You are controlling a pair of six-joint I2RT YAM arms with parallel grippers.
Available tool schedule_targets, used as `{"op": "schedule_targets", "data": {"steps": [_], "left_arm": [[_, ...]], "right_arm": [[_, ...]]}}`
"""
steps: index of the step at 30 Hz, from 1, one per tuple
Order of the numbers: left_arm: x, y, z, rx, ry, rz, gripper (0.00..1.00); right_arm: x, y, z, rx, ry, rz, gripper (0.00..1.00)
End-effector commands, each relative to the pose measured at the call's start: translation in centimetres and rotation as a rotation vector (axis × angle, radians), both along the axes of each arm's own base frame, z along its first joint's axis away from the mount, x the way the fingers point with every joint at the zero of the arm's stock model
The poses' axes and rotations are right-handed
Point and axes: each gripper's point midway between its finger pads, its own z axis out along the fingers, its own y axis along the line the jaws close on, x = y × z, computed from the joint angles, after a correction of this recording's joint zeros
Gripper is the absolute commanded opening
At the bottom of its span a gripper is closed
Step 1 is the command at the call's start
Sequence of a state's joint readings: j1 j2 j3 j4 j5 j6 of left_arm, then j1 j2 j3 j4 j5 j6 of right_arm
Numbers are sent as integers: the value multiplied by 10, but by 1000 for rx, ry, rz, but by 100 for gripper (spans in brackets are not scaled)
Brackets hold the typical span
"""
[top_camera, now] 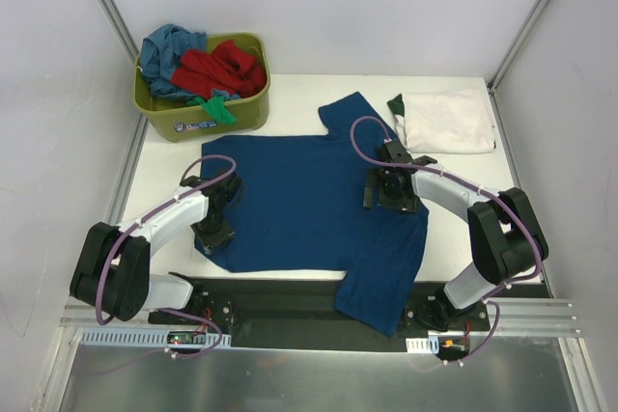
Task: Fold and stack the t-shirts
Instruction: Grap the side of the flattened tshirt closest away from the robot with both arms
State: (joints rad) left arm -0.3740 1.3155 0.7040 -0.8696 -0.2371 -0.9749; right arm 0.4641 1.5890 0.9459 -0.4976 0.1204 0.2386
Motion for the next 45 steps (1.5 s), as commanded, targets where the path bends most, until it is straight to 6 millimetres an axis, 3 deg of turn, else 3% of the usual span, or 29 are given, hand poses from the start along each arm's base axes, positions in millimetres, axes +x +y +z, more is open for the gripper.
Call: {"op": "schedule_targets", "data": {"steps": [1,7,11,17,23,31,34,36,45], "left_arm": [[-8,5,-1,23,21,-28,30],[6,-16,5,-91,-63,-78,35],[7,-12,5,-70,-65,-114,41],[-2,-8,-9,-37,27,-116,40],[-4,-5,-10,-13,46,-100,25],[-9,10,4,51,18,-70,22],[-12,15,9,75,15,-60,13],[-14,17,8,81,12,-59,1],[-11,16,10,77,-3,-51,0]], "right_arm": [[-1,-5,1,-21,1,-17,97],[-1,-5,1,-25,1,-9,97],[-1,-5,-2,-27,11,-11,97],[-2,-7,-4,-34,16,-12,97],[-2,-7,-4,-39,17,-10,97],[-1,-9,-7,-53,27,-14,97],[-1,-9,-8,-58,31,-16,97],[-1,-10,-9,-64,34,-15,97],[-1,-9,-8,-62,38,-5,97]]}}
